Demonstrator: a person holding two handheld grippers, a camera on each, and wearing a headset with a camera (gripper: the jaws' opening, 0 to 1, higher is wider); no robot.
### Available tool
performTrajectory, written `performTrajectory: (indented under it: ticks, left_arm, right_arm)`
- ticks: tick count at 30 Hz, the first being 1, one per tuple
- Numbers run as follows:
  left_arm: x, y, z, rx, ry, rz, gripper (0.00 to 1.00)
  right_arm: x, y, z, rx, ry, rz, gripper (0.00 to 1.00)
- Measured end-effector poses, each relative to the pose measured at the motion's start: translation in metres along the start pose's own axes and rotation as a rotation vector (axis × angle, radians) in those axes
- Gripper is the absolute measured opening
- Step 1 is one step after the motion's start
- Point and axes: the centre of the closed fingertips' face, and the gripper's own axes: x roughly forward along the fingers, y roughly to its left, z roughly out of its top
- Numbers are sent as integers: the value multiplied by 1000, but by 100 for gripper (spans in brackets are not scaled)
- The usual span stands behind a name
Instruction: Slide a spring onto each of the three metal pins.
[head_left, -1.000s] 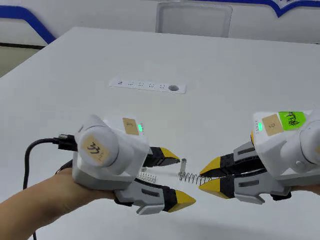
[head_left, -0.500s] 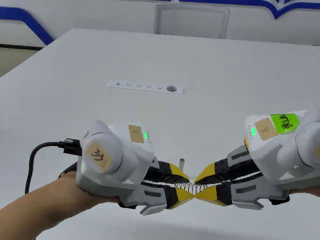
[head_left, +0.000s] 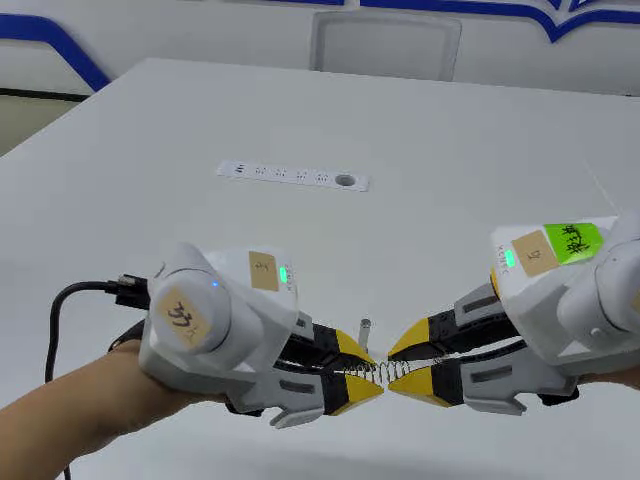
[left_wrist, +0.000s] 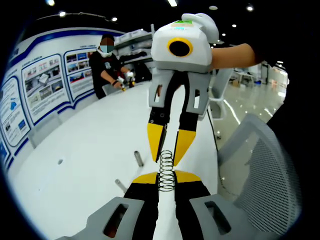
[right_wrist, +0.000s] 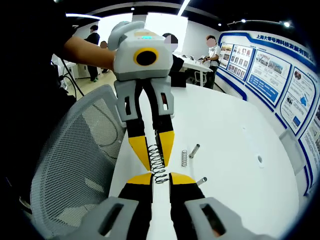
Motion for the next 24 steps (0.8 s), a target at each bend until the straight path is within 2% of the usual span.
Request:
performTrajectory:
  ticks: [5,7,10,13,18,24]
  left_arm:
    - [0,-1,2,-5,-8,-5,10]
    - [0,-1,2,-4,-10,-5,10]
    - [0,-6,3,12,-11,-18,10]
    - [-1,-4,4,19,-17,-7,10]
    - [-4,-3,8,11,-33,-6,10]
    - [-5,-3,6,8,-30,-9,10]
  right_arm:
    - [-2,0,1,39,-38,19,12]
    - [-2,1,1,27,-44,28,12]
    - [-1,7,-1,97,-69,89,12]
    - [-1,3,0,104,-94,73,12]
    - [-1,2,2,176,-124,91,11]
    - [-4,4,10,188,-164,99,11]
